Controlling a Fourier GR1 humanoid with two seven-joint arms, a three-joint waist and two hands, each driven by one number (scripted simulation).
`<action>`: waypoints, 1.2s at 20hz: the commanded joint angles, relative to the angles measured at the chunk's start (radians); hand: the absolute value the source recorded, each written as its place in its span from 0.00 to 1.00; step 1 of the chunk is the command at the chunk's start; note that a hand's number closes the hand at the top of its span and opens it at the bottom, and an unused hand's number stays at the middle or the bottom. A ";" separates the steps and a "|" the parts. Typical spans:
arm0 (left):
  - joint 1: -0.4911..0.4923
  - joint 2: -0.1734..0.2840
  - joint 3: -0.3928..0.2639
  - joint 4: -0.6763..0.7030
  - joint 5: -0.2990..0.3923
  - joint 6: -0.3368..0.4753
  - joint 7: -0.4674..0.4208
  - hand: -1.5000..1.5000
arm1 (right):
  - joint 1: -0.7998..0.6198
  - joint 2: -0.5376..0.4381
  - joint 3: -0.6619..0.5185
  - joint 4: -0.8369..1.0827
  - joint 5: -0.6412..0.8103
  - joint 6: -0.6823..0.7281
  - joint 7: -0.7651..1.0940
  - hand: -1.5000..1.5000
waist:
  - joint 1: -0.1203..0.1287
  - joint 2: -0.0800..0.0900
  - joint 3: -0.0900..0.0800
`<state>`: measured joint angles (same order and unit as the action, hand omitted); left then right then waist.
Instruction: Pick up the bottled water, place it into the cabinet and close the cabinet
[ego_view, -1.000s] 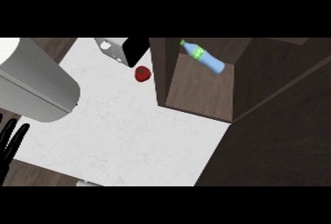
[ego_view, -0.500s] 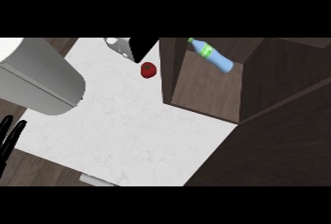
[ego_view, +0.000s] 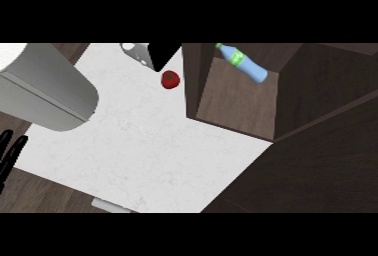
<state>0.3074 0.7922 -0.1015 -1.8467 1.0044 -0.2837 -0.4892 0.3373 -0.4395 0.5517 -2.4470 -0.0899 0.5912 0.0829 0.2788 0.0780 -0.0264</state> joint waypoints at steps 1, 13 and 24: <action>-0.008 0.004 -0.002 -0.002 0.007 -0.003 0.010 0.00 | -0.089 0.042 -0.007 0.067 0.019 -0.051 0.107 1.00 | 0.001 -0.001 0.002; -0.005 0.004 0.003 0.028 0.018 -0.021 0.016 0.00 | -0.386 0.195 -0.084 0.337 -0.025 -0.138 0.302 1.00 | 0.010 -0.010 0.008; -0.007 -0.009 0.017 0.053 0.033 -0.018 0.011 0.00 | -0.768 0.434 -0.254 0.676 0.053 -0.374 0.414 1.00 | -0.042 -0.030 0.017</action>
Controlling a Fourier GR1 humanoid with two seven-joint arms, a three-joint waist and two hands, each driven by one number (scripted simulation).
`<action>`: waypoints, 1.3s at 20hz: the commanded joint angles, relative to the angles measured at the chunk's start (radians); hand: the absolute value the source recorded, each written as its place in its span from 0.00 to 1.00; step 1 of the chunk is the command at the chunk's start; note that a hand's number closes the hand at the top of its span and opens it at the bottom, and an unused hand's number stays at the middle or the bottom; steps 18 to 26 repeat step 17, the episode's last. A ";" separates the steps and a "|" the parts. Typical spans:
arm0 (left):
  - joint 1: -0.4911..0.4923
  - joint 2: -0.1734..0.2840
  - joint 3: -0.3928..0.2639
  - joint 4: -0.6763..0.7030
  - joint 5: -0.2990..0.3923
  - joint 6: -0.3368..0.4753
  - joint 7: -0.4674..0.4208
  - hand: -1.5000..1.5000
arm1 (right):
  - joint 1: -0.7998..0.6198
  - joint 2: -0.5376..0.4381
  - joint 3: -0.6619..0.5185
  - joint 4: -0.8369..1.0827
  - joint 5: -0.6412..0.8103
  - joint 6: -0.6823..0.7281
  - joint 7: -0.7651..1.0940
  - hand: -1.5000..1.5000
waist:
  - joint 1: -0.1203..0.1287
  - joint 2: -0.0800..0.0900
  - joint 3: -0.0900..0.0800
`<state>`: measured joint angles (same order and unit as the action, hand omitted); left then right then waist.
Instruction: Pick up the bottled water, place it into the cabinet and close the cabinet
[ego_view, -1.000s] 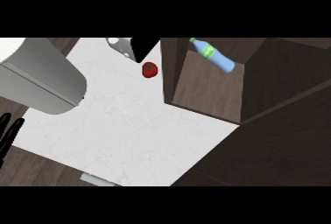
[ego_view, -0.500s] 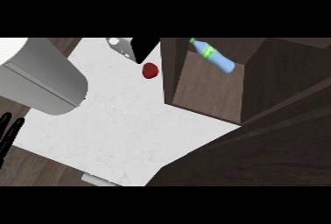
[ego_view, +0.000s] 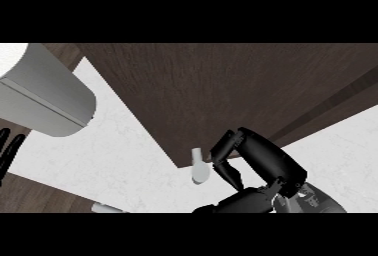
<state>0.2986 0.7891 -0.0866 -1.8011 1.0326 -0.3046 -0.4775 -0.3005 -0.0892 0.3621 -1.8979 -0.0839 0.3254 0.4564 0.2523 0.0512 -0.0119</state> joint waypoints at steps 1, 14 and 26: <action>0.021 -0.004 0.013 0.029 0.002 -0.014 -0.012 0.00 | -0.177 0.085 -0.084 0.149 0.048 -0.153 0.050 1.00 | -0.014 -0.011 0.002; 0.017 -0.019 0.021 0.047 0.016 -0.022 -0.011 0.00 | -0.583 0.089 -0.225 0.583 -0.058 -0.475 0.014 0.00 | -0.047 -0.006 0.009; 0.018 -0.011 0.034 0.059 0.033 -0.042 -0.007 0.00 | -0.625 0.089 -0.212 0.620 -0.071 -0.513 0.005 0.00 | -0.053 -0.009 0.008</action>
